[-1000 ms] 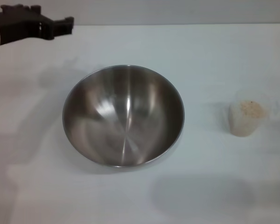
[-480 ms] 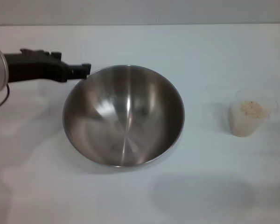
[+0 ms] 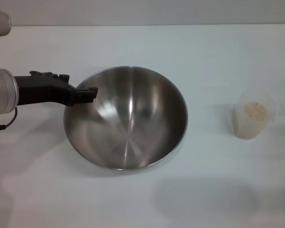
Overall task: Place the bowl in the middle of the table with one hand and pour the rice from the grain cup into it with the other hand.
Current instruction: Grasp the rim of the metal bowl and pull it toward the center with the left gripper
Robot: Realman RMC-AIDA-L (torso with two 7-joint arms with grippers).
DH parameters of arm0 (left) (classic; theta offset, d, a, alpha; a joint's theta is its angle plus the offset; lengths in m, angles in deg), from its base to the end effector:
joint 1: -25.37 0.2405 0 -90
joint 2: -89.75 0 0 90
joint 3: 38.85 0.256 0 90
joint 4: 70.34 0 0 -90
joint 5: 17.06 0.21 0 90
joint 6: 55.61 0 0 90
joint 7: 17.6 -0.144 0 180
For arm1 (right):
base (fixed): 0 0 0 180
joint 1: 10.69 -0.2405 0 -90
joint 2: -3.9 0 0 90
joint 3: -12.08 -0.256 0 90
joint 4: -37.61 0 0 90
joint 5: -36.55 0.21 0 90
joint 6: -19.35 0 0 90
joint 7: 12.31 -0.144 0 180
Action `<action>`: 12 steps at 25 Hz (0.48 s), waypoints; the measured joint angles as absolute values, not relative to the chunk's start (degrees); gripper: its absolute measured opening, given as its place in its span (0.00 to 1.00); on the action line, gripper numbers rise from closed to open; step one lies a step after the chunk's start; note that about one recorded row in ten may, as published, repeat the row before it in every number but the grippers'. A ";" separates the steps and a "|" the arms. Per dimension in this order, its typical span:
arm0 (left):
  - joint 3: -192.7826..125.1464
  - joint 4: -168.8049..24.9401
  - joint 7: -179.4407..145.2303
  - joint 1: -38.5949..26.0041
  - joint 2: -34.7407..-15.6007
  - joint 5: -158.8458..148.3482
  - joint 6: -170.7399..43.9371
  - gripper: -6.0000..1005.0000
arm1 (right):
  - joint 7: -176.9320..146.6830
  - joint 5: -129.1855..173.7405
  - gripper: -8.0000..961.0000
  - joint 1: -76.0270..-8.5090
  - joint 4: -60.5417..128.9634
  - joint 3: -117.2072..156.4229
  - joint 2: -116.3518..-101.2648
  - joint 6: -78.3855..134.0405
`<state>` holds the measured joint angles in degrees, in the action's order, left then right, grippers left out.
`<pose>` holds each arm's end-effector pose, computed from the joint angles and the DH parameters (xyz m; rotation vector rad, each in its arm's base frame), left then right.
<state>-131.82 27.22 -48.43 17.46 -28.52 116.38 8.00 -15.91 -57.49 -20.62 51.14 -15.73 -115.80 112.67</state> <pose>-0.1920 0.3172 0.0252 -2.3447 -0.9259 -0.1478 0.3663 0.2199 0.0320 -1.0960 0.4745 0.7507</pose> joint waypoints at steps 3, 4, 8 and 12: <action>-131.75 26.61 -48.50 17.47 -28.54 116.59 7.48 0.82 | -15.91 -57.49 0.87 -20.63 51.15 -15.67 -115.81 112.61; -131.71 26.28 -48.52 17.47 -28.56 116.70 7.29 0.82 | -15.91 -57.49 0.87 -20.65 51.14 -15.58 -115.80 112.59; -131.52 24.43 -48.88 17.40 -28.60 116.98 6.11 0.82 | -15.91 -57.49 0.87 -20.69 51.06 -15.21 -115.81 112.52; -131.44 22.98 -49.55 17.23 -28.64 117.04 4.82 0.82 | -15.91 -57.49 0.87 -20.64 51.07 -15.17 -115.81 112.50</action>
